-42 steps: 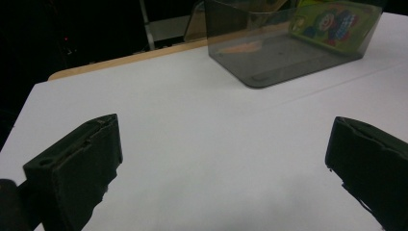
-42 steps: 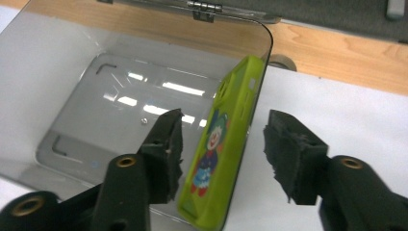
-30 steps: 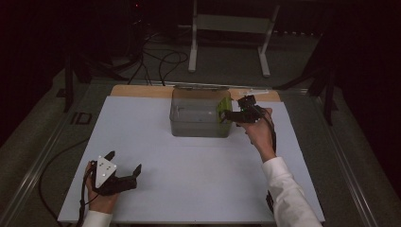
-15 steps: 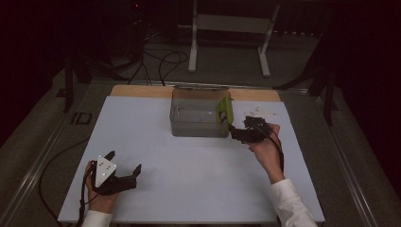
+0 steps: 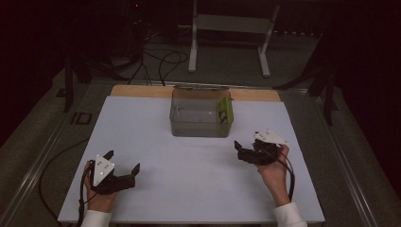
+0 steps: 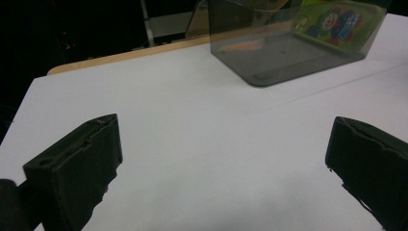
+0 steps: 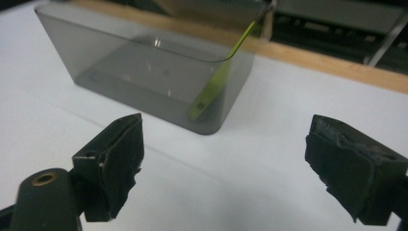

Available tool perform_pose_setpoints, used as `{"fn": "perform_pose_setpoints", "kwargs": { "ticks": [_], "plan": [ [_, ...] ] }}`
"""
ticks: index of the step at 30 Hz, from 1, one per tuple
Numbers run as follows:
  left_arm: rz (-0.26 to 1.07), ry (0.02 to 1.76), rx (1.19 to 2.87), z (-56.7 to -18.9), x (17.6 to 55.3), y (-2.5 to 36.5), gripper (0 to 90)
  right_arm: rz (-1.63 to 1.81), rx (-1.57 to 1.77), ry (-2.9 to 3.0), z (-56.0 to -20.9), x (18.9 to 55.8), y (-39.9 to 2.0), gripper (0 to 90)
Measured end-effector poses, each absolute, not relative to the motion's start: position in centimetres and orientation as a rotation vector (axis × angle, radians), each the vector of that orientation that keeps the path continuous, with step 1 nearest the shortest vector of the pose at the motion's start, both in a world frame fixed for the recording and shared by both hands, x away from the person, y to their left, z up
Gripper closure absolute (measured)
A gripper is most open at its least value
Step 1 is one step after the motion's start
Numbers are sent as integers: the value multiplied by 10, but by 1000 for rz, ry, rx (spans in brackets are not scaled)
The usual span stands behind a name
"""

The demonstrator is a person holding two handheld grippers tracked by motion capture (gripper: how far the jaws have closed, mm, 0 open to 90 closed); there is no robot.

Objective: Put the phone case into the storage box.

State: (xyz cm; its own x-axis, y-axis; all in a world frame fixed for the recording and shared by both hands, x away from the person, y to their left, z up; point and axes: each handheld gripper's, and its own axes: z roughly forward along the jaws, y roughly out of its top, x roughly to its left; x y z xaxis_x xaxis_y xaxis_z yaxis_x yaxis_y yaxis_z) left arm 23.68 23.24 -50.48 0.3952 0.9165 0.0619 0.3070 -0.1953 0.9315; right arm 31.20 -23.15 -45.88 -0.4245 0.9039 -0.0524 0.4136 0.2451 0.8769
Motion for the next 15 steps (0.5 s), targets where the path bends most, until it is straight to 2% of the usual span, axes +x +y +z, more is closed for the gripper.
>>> {"fn": "perform_pose_setpoints", "kwargs": {
  "ticks": [5,15],
  "plan": [
    [814,1082,1719,-505,238,233,0,1169,1189,1865,-475,292,-248,140],
    [813,1079,1712,-504,237,235,0,1261,1134,1808,-482,273,-255,137]
  ]
}}
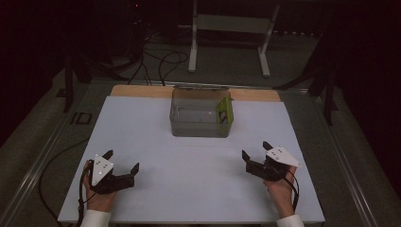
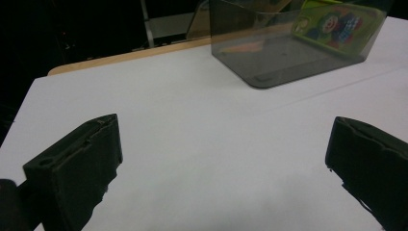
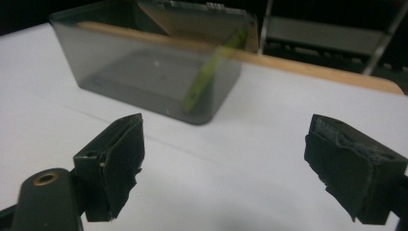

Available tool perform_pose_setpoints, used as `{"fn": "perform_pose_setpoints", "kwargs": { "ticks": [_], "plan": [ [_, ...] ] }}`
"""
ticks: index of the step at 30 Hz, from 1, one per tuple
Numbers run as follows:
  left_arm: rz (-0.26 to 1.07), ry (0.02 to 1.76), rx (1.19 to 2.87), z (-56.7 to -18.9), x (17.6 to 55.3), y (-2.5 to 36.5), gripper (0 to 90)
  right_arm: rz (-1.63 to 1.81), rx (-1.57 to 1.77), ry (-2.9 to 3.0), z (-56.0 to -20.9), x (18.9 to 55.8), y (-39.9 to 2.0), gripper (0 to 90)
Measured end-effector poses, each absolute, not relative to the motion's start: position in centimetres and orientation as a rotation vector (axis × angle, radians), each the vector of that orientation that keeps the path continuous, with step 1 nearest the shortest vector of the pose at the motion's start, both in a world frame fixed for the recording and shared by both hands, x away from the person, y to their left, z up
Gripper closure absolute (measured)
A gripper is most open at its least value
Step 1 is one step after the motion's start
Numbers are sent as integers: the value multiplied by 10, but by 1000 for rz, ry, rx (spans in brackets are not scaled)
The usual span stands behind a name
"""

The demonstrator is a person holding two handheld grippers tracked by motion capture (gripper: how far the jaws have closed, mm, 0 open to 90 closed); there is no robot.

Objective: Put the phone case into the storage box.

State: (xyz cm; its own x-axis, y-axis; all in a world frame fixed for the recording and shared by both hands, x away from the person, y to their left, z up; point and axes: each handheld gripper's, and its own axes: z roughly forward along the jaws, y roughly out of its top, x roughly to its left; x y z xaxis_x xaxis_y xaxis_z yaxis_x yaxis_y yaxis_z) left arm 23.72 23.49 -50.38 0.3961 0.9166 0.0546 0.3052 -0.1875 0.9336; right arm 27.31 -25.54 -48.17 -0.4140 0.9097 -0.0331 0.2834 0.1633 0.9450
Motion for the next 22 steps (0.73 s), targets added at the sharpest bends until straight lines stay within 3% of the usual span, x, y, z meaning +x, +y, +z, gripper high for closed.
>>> {"fn": "perform_pose_setpoints", "kwargs": {
  "ticks": [22],
  "plan": [
    [817,1067,1738,-505,238,234,0,1296,1090,1805,-499,248,-267,137]
  ]
}}
